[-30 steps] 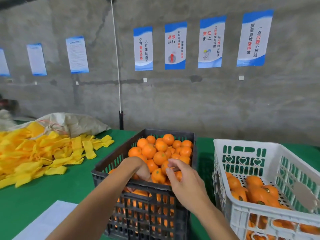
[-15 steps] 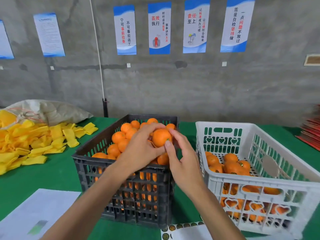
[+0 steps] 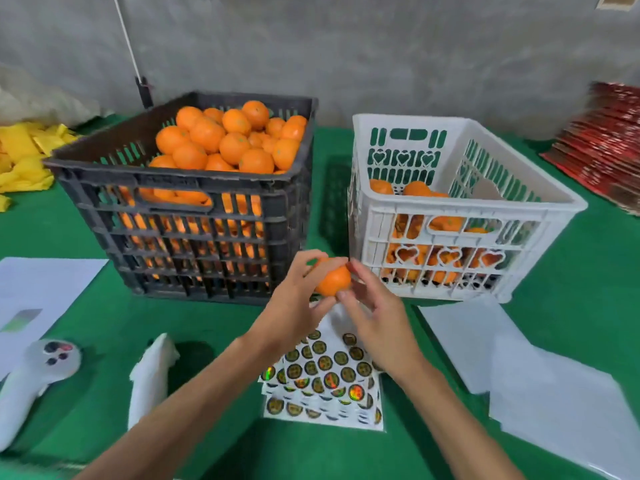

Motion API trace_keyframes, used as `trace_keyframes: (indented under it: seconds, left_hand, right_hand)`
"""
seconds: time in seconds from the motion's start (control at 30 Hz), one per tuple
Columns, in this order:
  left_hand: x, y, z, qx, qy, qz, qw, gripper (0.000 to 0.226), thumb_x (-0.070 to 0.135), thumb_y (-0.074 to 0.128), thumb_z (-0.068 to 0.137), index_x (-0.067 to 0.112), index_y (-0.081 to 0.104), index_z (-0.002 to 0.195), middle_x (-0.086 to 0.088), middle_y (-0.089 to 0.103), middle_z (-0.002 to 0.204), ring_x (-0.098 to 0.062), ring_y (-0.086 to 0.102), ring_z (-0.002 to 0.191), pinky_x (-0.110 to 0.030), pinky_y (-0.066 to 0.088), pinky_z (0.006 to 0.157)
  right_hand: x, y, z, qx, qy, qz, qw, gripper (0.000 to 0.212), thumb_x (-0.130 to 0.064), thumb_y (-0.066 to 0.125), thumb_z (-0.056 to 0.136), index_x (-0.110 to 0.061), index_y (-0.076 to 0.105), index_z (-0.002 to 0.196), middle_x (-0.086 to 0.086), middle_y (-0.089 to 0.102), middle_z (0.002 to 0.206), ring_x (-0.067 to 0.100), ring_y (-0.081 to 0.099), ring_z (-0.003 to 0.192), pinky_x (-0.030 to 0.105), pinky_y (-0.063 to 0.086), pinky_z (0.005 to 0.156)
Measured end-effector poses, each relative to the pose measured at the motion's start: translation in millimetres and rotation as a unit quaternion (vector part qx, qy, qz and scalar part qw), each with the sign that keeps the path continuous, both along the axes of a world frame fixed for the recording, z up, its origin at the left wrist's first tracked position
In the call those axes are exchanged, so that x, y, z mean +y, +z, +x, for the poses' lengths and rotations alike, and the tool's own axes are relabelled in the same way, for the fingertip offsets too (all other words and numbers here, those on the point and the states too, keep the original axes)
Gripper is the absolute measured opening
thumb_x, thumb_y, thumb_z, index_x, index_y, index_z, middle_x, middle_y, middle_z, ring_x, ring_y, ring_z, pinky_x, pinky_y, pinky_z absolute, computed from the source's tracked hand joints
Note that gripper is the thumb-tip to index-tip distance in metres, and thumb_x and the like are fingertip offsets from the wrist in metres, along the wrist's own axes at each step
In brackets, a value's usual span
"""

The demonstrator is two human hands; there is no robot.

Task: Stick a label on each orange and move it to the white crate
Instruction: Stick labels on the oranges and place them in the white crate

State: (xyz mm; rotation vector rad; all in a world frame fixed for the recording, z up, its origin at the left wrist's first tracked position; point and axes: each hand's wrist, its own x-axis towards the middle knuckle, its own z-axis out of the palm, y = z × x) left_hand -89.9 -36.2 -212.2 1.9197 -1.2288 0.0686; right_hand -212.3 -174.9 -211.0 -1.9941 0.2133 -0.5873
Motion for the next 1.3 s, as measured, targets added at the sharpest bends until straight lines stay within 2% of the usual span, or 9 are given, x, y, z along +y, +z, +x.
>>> trace_keyframes:
  seconds: [0.1, 0.17, 0.23, 0.3, 0.4, 0.6, 0.77, 1.0, 1.3]
  left_hand:
    - [7.0, -44.9, -0.5, 0.096, -0.007, 0.023, 0.995, 0.057, 0.02, 0.071, 0.098, 0.049, 0.048, 0.141, 0.017, 0.03, 0.144, -0.011, 0.056, 0.123, -0.026, 0.055, 0.099]
    - [9.3, -56.0, 1.0, 0.126, 0.009, 0.002, 0.992, 0.059, 0.019, 0.071, 0.098, 0.051, 0.047, 0.14, 0.02, 0.03, 0.145, -0.006, 0.059, 0.119, -0.025, 0.057, 0.096]
    - [9.4, -59.6, 2.2, 0.144, 0.025, -0.023, 0.989, 0.061, 0.014, 0.071, 0.098, 0.049, 0.047, 0.141, 0.018, 0.032, 0.145, -0.002, 0.058, 0.119, -0.028, 0.058, 0.096]
    - [10.1, -60.5, -0.1, 0.145, 0.024, -0.017, 0.989, 0.061, 0.015, 0.07, 0.099, 0.05, 0.045, 0.142, 0.019, 0.029, 0.148, -0.002, 0.06, 0.117, -0.029, 0.058, 0.095]
    - [12.7, -58.5, -4.2, 0.101, 0.027, 0.037, 0.994, 0.058, 0.024, 0.066, 0.102, 0.056, 0.038, 0.142, 0.026, 0.019, 0.152, -0.009, 0.063, 0.112, -0.03, 0.059, 0.092]
    - [13.0, -54.6, -5.6, 0.057, 0.027, 0.064, 0.996, 0.059, 0.023, 0.062, 0.104, 0.053, 0.033, 0.146, 0.019, 0.016, 0.155, -0.015, 0.052, 0.123, -0.031, 0.056, 0.098]
    - [13.4, -57.1, -5.2, 0.061, 0.031, 0.055, 0.996, 0.059, 0.024, 0.062, 0.104, 0.053, 0.033, 0.146, 0.023, 0.015, 0.154, -0.013, 0.055, 0.117, -0.028, 0.058, 0.092]
    - [13.2, -58.8, -5.2, 0.061, 0.029, 0.047, 0.997, 0.057, 0.027, 0.063, 0.103, 0.055, 0.034, 0.144, 0.027, 0.015, 0.154, -0.009, 0.055, 0.115, -0.024, 0.057, 0.091]
    - [11.4, -61.9, -2.8, 0.074, 0.032, 0.049, 0.996, 0.061, 0.029, 0.064, 0.102, 0.061, 0.031, 0.142, 0.03, 0.015, 0.152, -0.007, 0.059, 0.109, -0.016, 0.054, 0.085]
  right_hand:
    - [-1.5, -29.1, -15.2, 0.104, 0.071, -0.092, 0.988, 0.052, -0.052, 0.06, 0.098, -0.045, 0.041, 0.146, -0.029, 0.05, 0.141, -0.005, 0.048, 0.129, 0.035, 0.044, 0.112]
    - [-4.1, -42.2, -19.3, 0.162, 0.087, -0.158, 0.97, 0.069, -0.062, 0.06, 0.093, -0.034, 0.038, 0.153, -0.023, 0.038, 0.154, -0.002, 0.034, 0.142, 0.033, 0.033, 0.12]
    - [-3.8, -49.5, -20.6, 0.188, 0.079, -0.189, 0.961, 0.081, -0.069, 0.06, 0.089, -0.029, 0.038, 0.156, -0.021, 0.026, 0.162, -0.004, 0.019, 0.148, 0.024, 0.019, 0.123]
    - [-1.4, -51.8, -20.9, 0.179, 0.076, -0.19, 0.962, 0.077, -0.067, 0.06, 0.089, -0.029, 0.043, 0.153, -0.025, 0.026, 0.161, -0.007, 0.017, 0.147, 0.02, 0.016, 0.122]
    - [-8.1, -52.5, -21.9, 0.155, 0.059, -0.171, 0.971, 0.06, -0.056, 0.063, 0.093, -0.028, 0.054, 0.146, -0.026, 0.035, 0.155, -0.009, 0.024, 0.144, 0.025, 0.023, 0.123]
    - [-31.1, -55.1, -30.5, 0.158, 0.038, -0.108, 0.981, 0.055, -0.054, 0.071, 0.088, -0.035, 0.06, 0.139, -0.03, 0.042, 0.149, -0.007, 0.031, 0.14, 0.041, 0.038, 0.117]
    - [-31.7, -53.9, -25.0, 0.121, 0.004, -0.106, 0.987, 0.035, -0.047, 0.074, 0.087, -0.039, 0.072, 0.121, -0.03, 0.056, 0.135, -0.002, 0.042, 0.132, 0.036, 0.035, 0.116]
    - [-27.9, -53.7, -26.5, 0.087, 0.002, -0.169, 0.982, 0.029, -0.036, 0.071, 0.093, -0.038, 0.071, 0.122, -0.028, 0.059, 0.131, 0.002, 0.048, 0.129, 0.033, 0.033, 0.114]
    - [-25.6, -52.5, -27.8, -0.029, -0.003, -0.322, 0.946, 0.021, -0.031, 0.072, 0.091, -0.028, 0.08, 0.11, -0.016, 0.068, 0.129, 0.008, 0.063, 0.116, 0.04, 0.049, 0.101]
